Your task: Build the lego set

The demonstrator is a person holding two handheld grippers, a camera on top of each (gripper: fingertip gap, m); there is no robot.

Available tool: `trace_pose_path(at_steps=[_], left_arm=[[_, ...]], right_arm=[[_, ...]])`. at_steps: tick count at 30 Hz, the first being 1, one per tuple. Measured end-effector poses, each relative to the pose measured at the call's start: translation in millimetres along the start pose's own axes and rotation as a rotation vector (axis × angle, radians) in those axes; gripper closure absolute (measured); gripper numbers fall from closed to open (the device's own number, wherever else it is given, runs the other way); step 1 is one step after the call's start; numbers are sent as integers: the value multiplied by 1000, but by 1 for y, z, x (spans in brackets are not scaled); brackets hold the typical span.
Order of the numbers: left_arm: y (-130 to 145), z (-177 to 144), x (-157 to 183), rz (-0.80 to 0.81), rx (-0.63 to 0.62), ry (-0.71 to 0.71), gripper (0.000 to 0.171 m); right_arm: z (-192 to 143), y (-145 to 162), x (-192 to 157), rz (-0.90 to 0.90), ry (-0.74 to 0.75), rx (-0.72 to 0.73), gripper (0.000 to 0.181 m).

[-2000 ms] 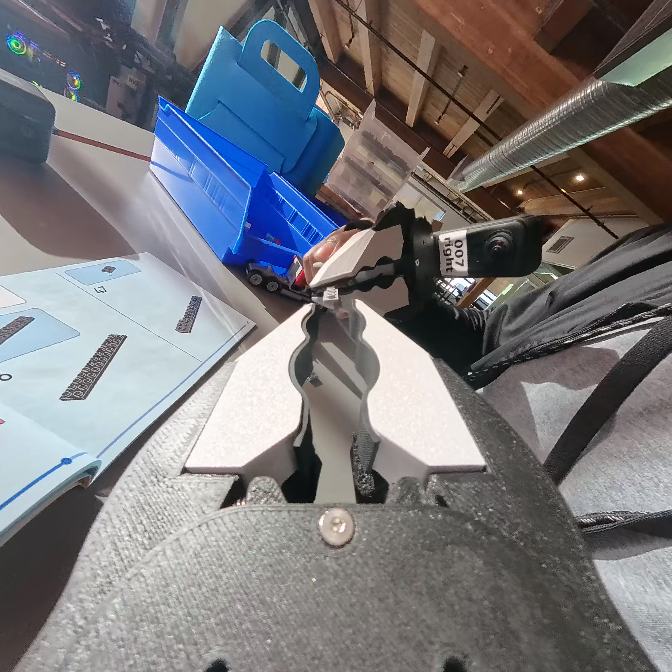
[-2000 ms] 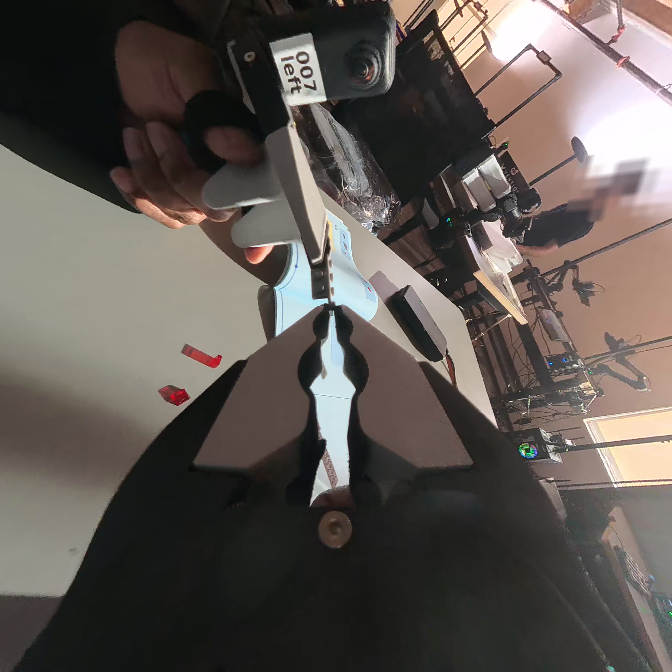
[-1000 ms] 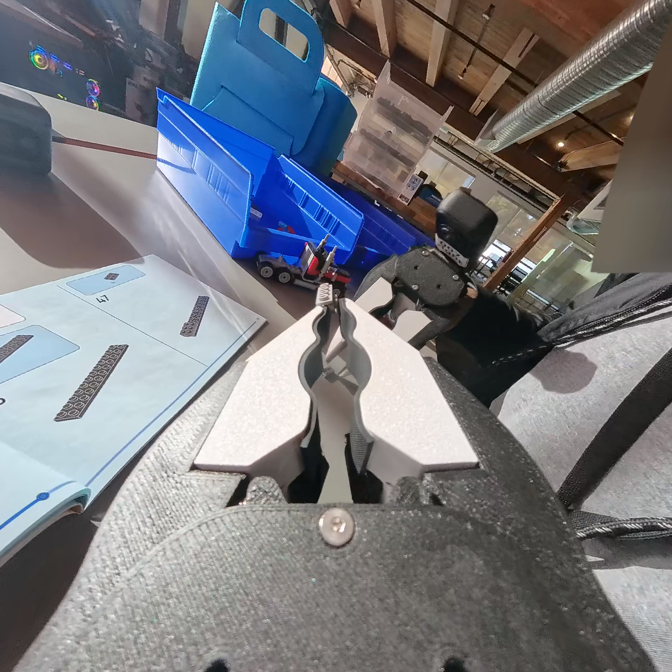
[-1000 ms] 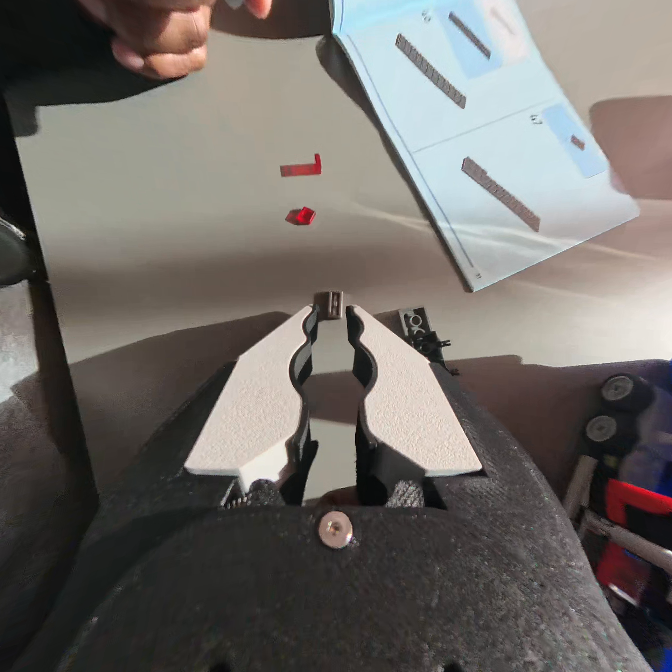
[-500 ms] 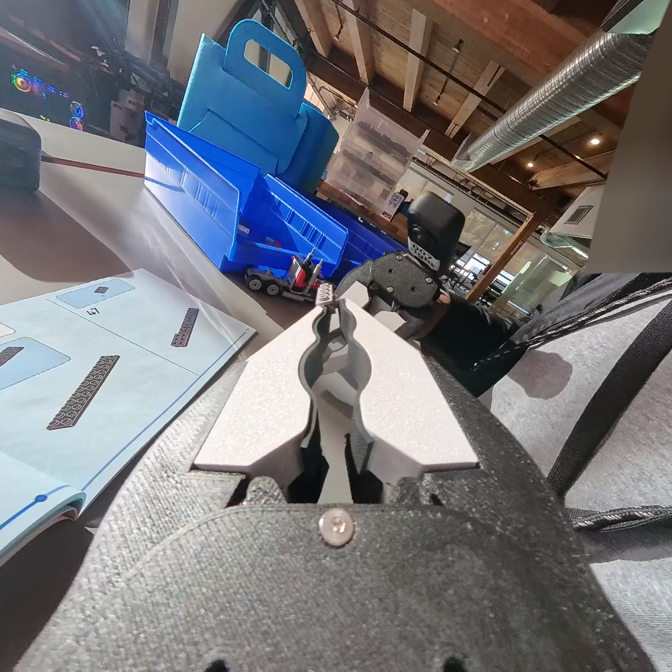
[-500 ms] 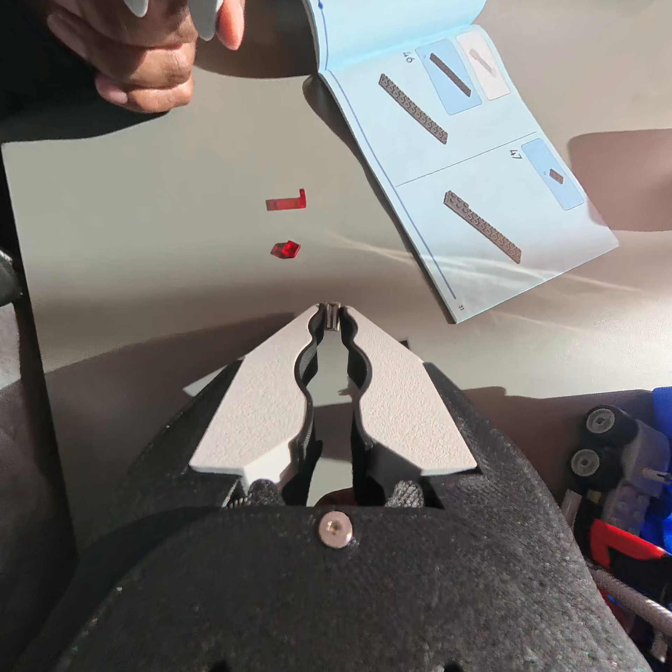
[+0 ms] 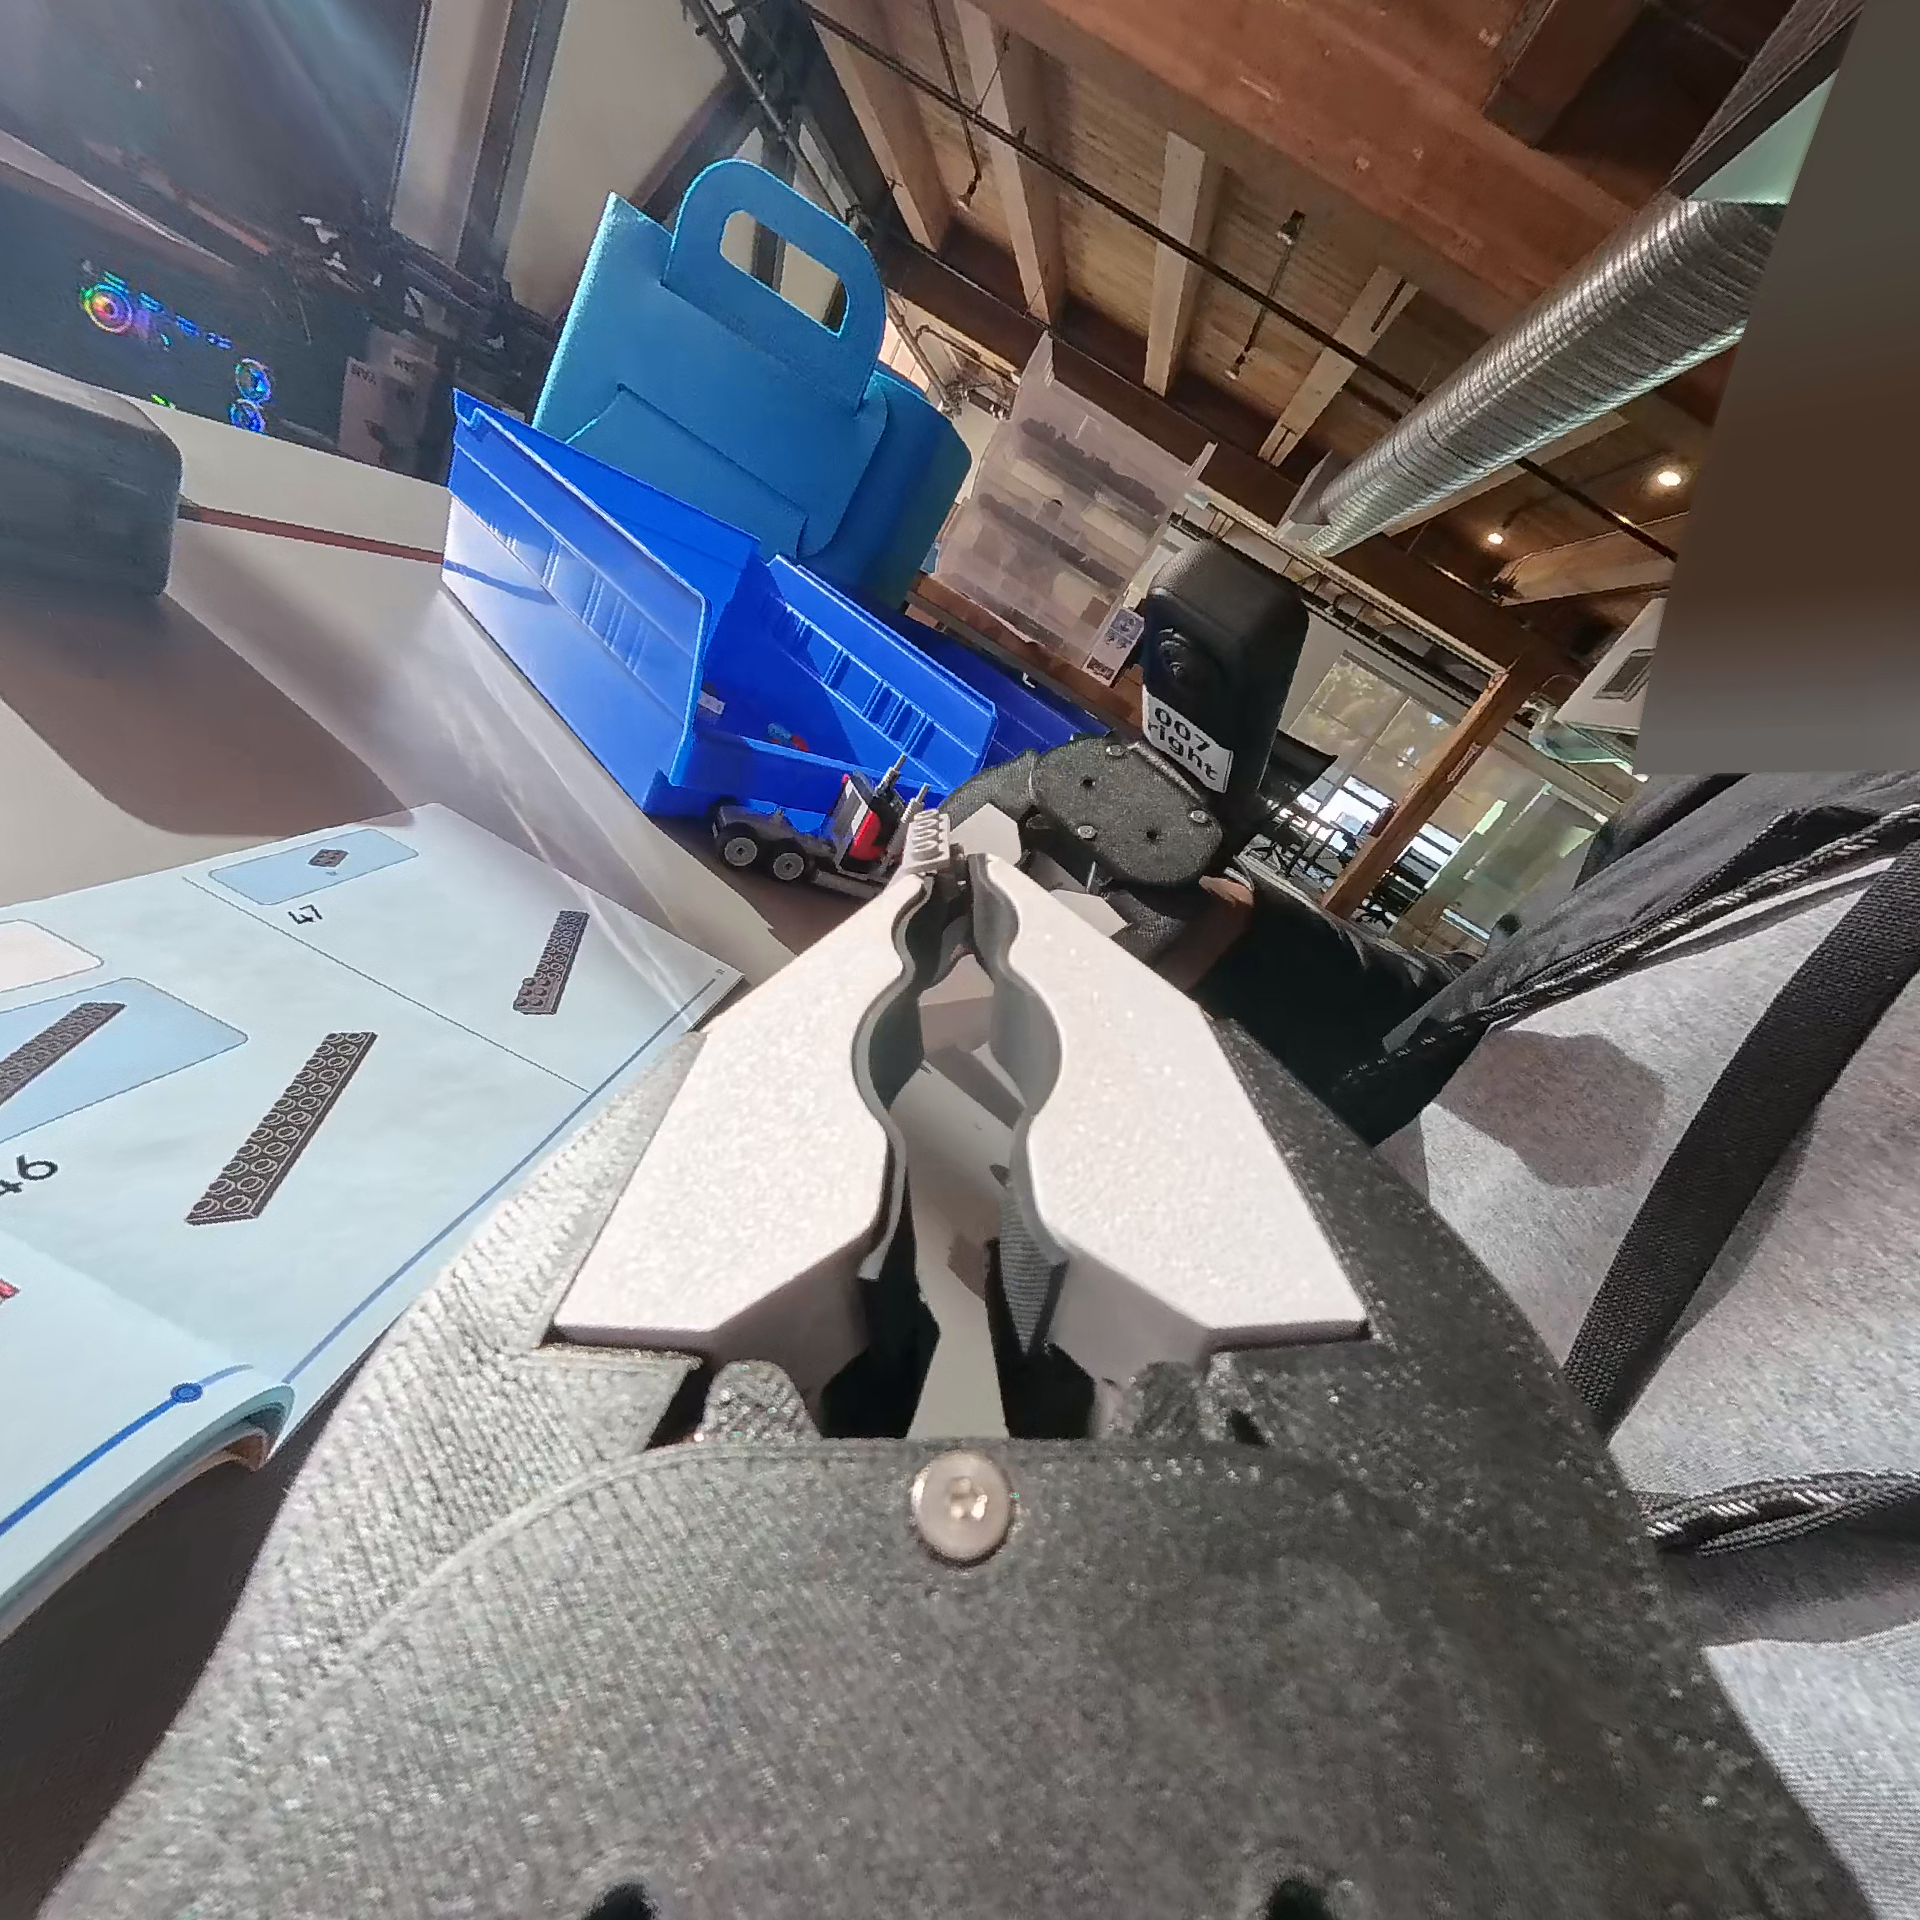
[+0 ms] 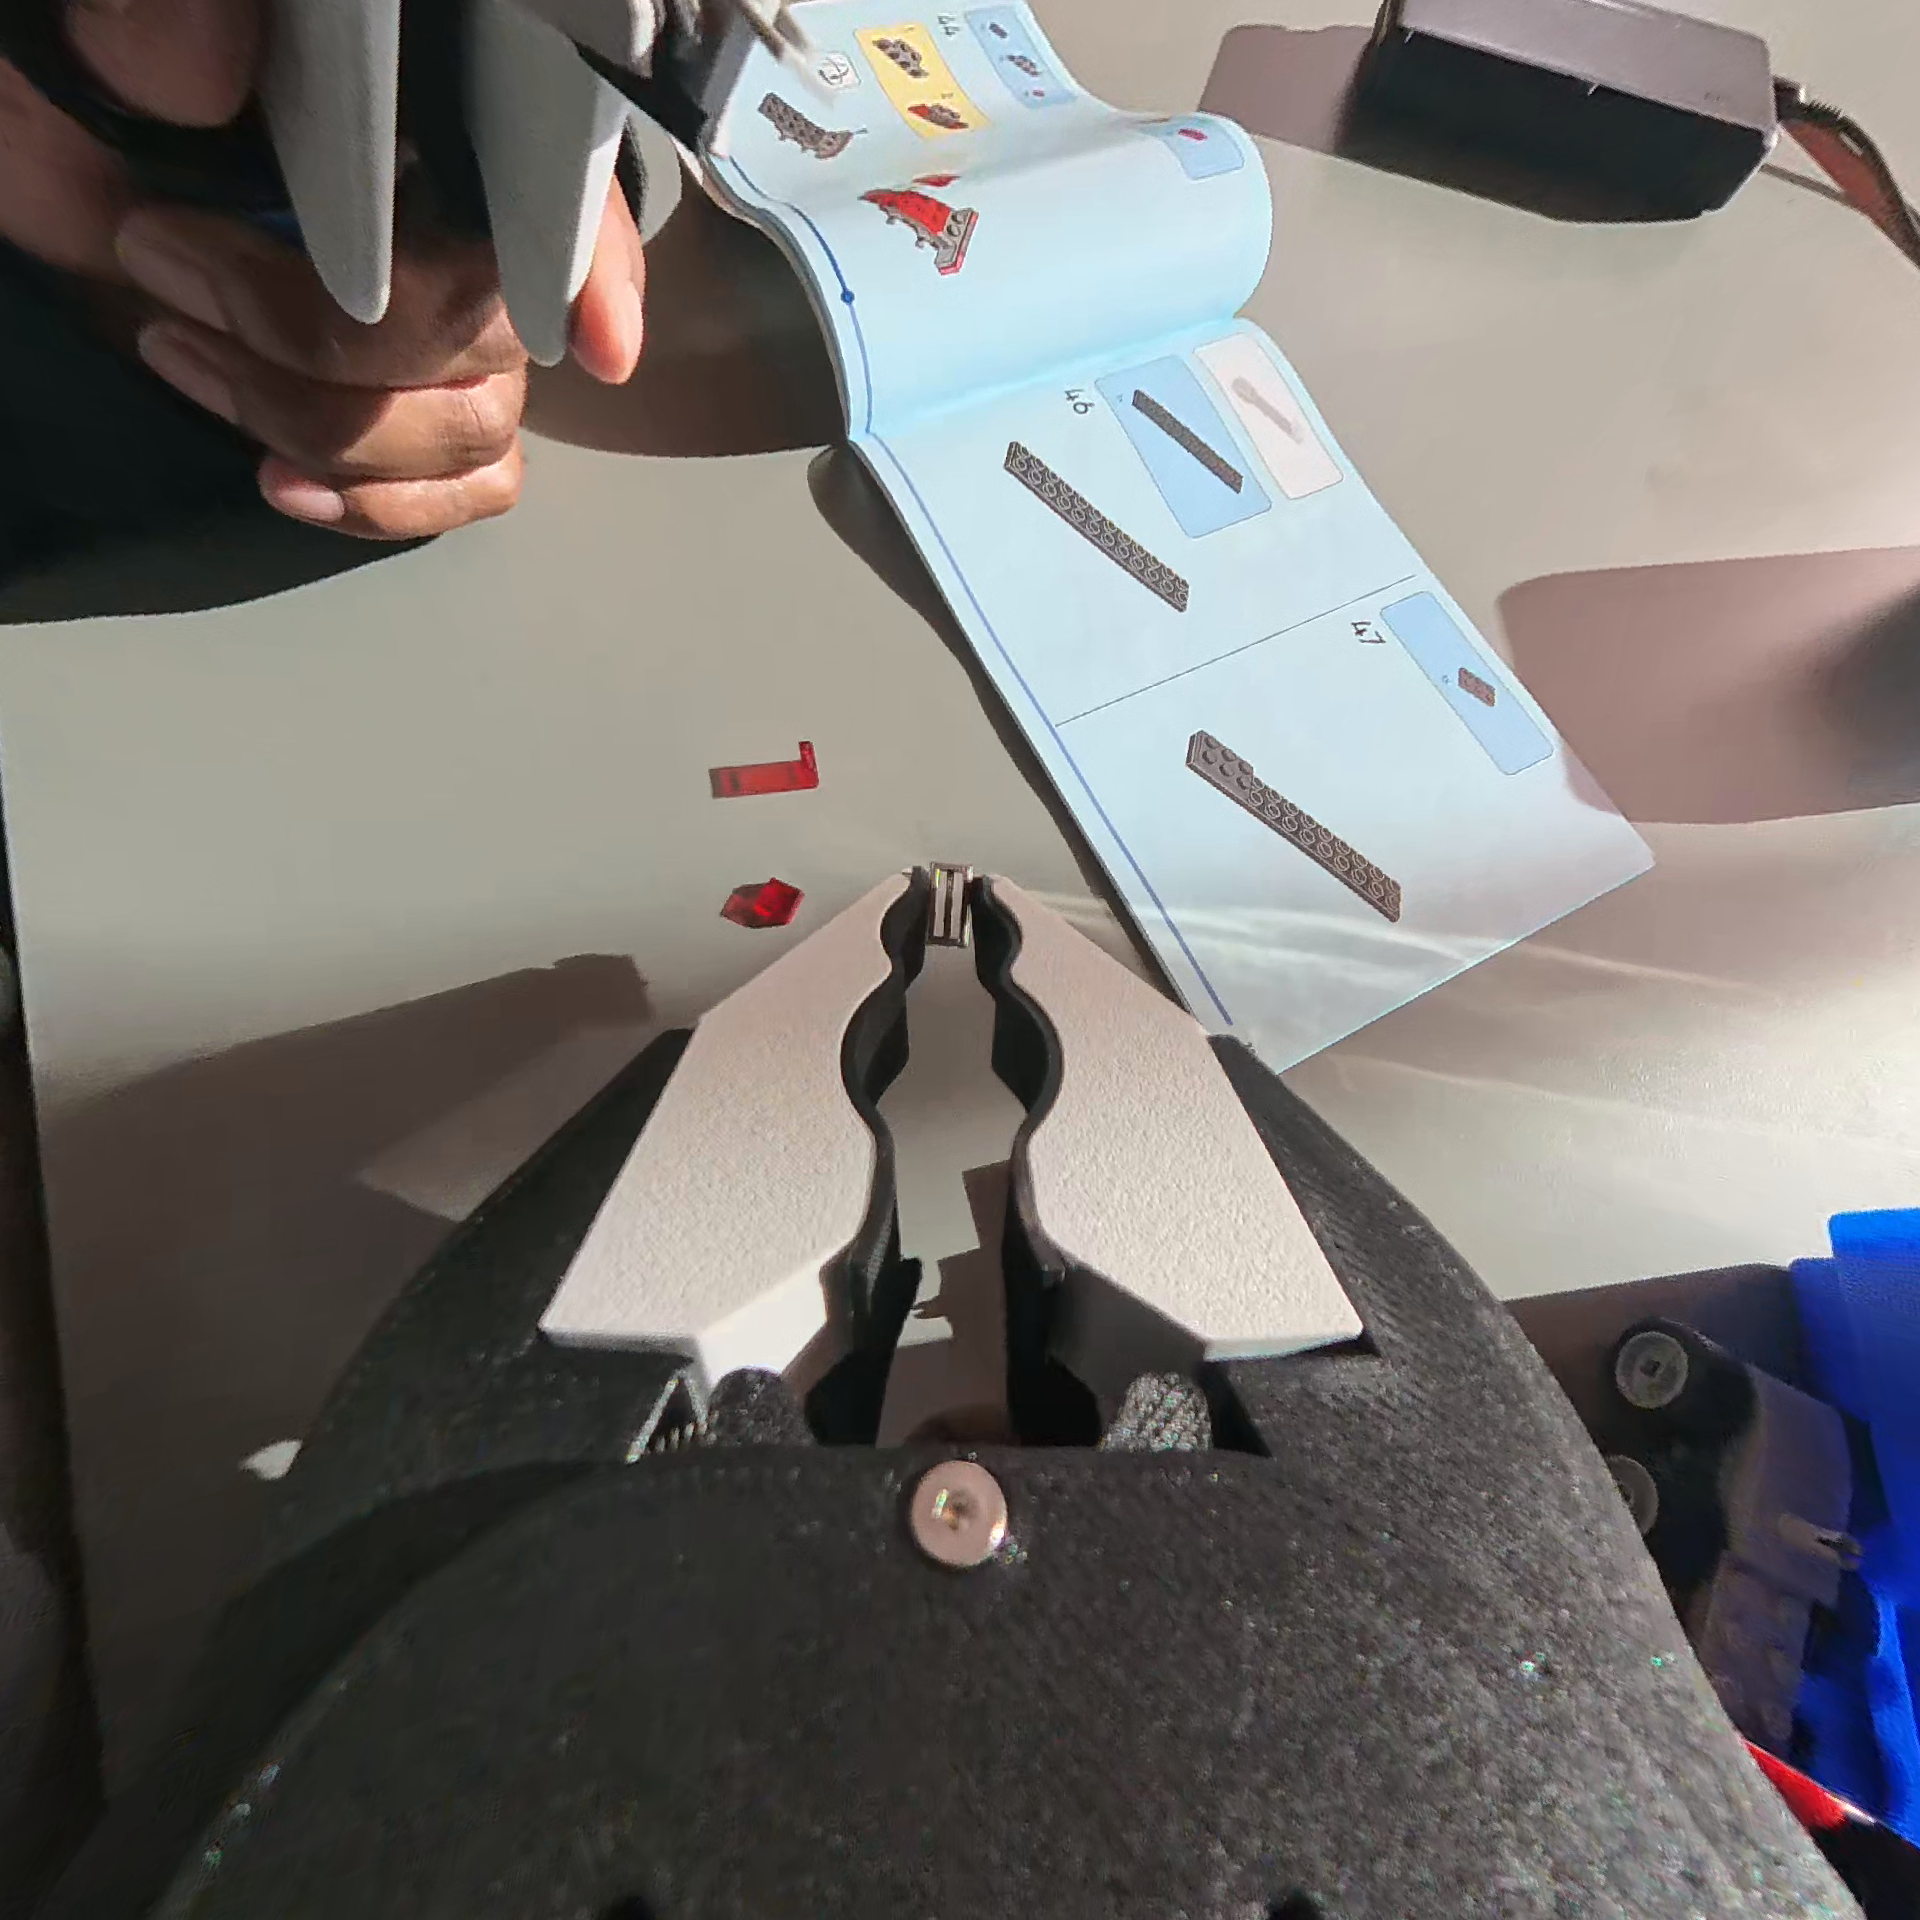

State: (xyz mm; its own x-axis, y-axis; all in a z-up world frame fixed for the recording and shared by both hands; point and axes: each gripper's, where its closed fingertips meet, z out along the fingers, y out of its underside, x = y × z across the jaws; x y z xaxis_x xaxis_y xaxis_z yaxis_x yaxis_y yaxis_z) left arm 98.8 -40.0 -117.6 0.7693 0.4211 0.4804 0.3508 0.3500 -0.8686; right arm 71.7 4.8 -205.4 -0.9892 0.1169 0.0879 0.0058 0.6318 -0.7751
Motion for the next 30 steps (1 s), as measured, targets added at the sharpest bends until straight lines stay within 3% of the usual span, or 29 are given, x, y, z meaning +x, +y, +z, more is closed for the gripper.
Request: trace_pose_path(at_steps=[30], left_arm=[[-1, -1, -1, -2, 9, -4, 166]], right_arm=[[-2, 1, 5, 28, 29, 22, 170]])
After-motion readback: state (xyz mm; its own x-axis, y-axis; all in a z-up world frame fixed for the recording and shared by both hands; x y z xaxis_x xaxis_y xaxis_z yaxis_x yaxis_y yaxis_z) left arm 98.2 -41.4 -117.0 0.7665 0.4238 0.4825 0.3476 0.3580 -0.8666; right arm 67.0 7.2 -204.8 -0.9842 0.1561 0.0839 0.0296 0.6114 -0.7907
